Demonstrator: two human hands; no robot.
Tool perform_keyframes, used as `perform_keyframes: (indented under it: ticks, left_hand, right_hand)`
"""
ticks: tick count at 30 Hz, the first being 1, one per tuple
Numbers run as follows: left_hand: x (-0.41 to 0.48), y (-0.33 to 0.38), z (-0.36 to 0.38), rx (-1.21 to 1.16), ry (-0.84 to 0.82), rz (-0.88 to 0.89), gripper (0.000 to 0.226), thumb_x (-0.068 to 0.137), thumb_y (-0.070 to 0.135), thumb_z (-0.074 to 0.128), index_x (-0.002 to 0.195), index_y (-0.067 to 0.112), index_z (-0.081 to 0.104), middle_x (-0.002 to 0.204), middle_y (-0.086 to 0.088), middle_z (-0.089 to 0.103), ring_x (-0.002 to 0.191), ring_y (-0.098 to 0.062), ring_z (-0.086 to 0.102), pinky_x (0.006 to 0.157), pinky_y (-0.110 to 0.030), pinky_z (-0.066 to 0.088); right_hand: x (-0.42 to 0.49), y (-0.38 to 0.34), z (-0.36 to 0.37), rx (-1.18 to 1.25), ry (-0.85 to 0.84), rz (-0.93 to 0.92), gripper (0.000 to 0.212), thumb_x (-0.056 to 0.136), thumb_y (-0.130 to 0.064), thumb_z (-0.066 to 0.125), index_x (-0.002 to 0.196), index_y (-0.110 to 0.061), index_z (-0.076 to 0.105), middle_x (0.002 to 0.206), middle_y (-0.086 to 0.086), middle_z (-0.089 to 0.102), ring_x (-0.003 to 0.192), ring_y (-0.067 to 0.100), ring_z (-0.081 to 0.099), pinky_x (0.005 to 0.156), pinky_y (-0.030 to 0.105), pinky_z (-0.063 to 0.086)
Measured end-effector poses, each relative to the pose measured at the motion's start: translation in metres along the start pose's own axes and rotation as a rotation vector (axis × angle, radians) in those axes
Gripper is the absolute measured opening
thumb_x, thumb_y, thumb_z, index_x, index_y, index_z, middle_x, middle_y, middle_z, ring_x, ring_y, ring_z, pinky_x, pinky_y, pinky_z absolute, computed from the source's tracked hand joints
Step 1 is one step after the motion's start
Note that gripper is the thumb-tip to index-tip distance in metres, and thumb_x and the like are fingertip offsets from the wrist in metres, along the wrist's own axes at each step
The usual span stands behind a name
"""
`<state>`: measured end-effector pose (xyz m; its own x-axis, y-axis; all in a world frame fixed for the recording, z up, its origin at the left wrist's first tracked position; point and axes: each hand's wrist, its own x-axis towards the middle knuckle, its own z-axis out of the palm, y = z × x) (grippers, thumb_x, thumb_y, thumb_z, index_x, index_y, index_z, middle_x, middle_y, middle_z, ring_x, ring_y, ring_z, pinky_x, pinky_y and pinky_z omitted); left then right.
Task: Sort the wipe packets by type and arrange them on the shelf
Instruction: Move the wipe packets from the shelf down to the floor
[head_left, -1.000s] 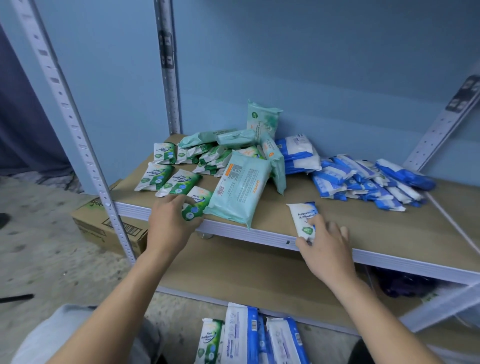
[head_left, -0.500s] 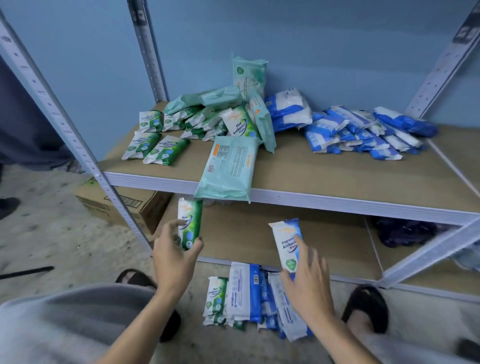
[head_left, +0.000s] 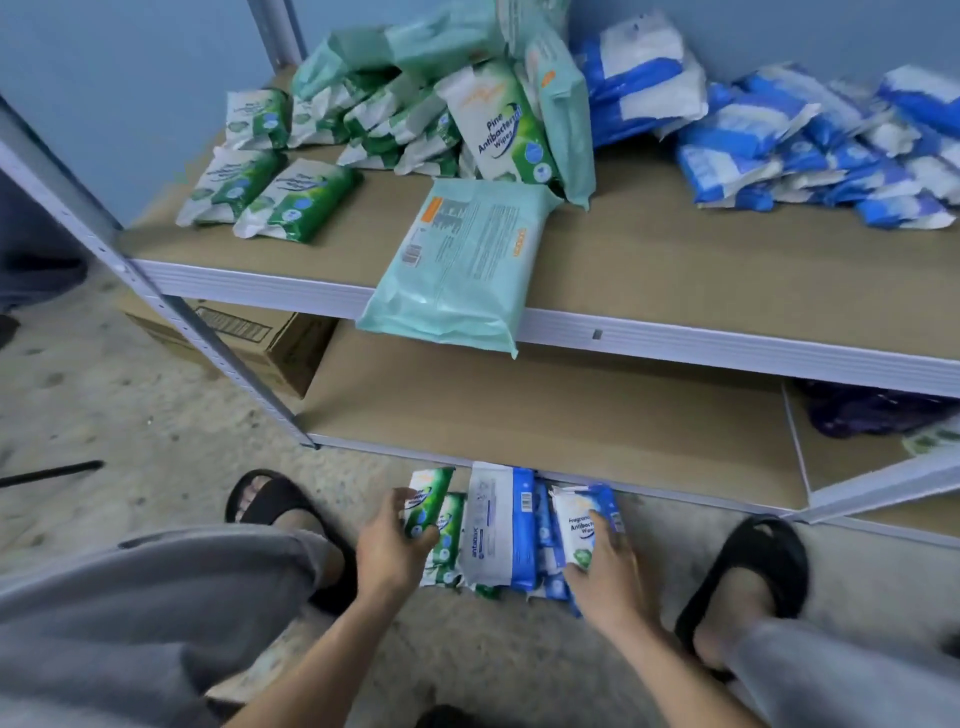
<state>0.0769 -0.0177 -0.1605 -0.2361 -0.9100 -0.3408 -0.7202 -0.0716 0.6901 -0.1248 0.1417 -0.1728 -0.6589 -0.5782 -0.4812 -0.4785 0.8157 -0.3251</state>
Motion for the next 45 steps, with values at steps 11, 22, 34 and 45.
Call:
perform_keyframes:
  ticks: [11, 22, 34, 45]
  left_hand:
    - [0.028, -0.050, 0.077, 0.164, -0.270, 0.023, 0.043, 0.102, 0.029, 0.051, 0.144, 0.022, 0.049, 0.129, -0.008, 0.066, 0.110, -0.029, 0.065, 0.078, -0.026, 0.044]
    - [0.050, -0.069, 0.093, 0.337, -0.345, 0.059, 0.058, 0.104, 0.036, 0.046, 0.157, 0.026, 0.028, 0.163, -0.001, 0.027, 0.146, -0.022, 0.035, 0.111, -0.034, 0.038]
    - [0.015, -0.034, 0.053, 0.429, -0.363, 0.087, 0.056, 0.094, 0.042, 0.057, 0.145, 0.020, 0.049, 0.142, -0.005, 0.057, 0.127, -0.027, 0.054, 0.099, -0.036, 0.047]
    - [-0.019, 0.057, -0.001, 0.407, -0.234, 0.400, 0.054, 0.092, 0.040, 0.060, 0.142, 0.021, 0.052, 0.142, 0.000, 0.056, 0.129, -0.023, 0.050, 0.102, -0.032, 0.044]
  right_hand:
    - [0.043, 0.019, 0.052, -0.364, -0.146, -0.157, 0.072, 0.101, -0.027, 0.047, 0.160, -0.031, 0.005, 0.168, 0.008, 0.005, 0.151, 0.032, 0.016, 0.122, 0.047, 0.019]
    - [0.062, 0.018, 0.054, -0.425, -0.364, -0.135, 0.076, 0.102, -0.040, 0.043, 0.158, -0.035, -0.008, 0.166, 0.004, -0.015, 0.153, 0.032, -0.009, 0.120, 0.055, 0.016]
    - [0.031, 0.011, -0.013, -0.156, -0.282, 0.009, 0.059, 0.090, -0.042, 0.046, 0.147, -0.026, 0.043, 0.147, 0.004, 0.050, 0.134, 0.030, 0.045, 0.109, 0.040, 0.041]
    - [-0.033, -0.040, -0.106, 0.021, 0.025, -0.226, 0.045, 0.097, -0.033, 0.053, 0.141, -0.024, 0.053, 0.140, -0.001, 0.057, 0.128, 0.022, 0.051, 0.102, 0.032, 0.044]
